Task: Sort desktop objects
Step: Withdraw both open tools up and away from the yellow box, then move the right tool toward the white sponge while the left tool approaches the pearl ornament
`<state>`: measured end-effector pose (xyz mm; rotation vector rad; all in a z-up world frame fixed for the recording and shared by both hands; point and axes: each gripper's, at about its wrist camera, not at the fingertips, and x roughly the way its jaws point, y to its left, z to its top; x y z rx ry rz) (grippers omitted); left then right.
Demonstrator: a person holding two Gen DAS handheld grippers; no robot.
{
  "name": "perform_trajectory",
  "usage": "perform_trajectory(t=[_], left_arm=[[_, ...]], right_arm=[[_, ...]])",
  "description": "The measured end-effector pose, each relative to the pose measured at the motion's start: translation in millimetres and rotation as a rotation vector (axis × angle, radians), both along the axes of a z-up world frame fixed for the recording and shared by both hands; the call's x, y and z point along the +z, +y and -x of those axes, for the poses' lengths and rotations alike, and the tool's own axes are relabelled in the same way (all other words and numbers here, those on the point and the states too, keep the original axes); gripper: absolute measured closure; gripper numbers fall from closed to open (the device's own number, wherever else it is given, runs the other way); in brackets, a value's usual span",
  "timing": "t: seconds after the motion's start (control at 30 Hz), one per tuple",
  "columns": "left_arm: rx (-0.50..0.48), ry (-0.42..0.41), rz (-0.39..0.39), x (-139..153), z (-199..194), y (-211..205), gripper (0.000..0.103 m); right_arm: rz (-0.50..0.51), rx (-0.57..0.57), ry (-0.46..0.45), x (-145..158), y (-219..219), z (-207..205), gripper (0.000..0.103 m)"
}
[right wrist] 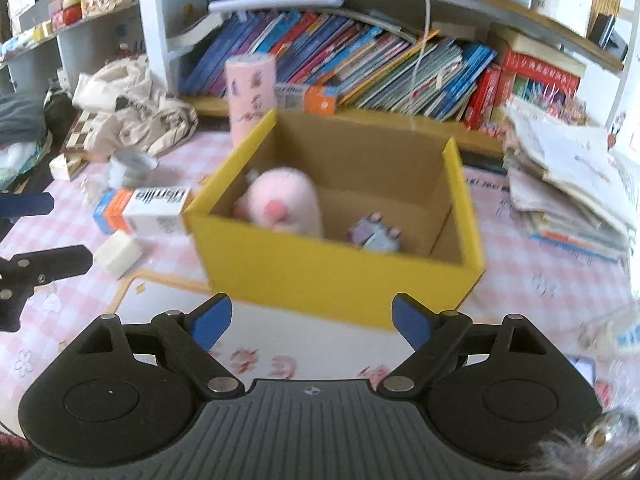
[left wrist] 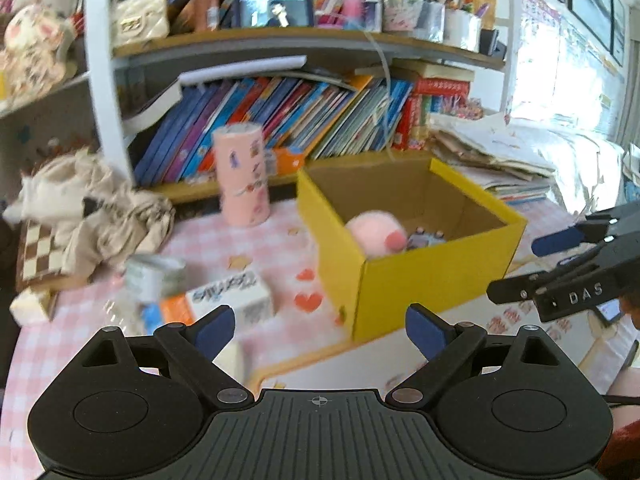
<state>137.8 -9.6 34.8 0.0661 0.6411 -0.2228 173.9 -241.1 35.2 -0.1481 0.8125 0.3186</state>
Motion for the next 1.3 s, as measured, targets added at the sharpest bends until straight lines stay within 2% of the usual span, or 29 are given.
perform_trajectory(t=[0.3,0.5,0.83,0.9,1.3], left_arm=[[0.073,0.037,-0.015,-18.0,16.4,44.6,0.009],[0.053,0.057,-0.043,-26.4,26.2,58.8,0.008],[0.026,0.087,-0.061,-34.4,37.6,80.2,0.008],[0.03,0.09,-0.061,-35.2,39.4,85.5,0.005],[0.06,0.1,-0.054,-38.2,44.6,109.7,0.004]], right_arm=[[0.016,-0.027,0.085,-32.9,53.7,28.6,0.014],[0.035,0.005,0.128,-46.8,88.2,42.3,0.014],[0.042,0.03,0.146,-53.3,124.5,51.4,0.012],[0.047,0.04,0.146,-54.0,131.6,53.3,0.012],[0.087,0.086,0.131,-61.2,165.8,57.2,0.011]])
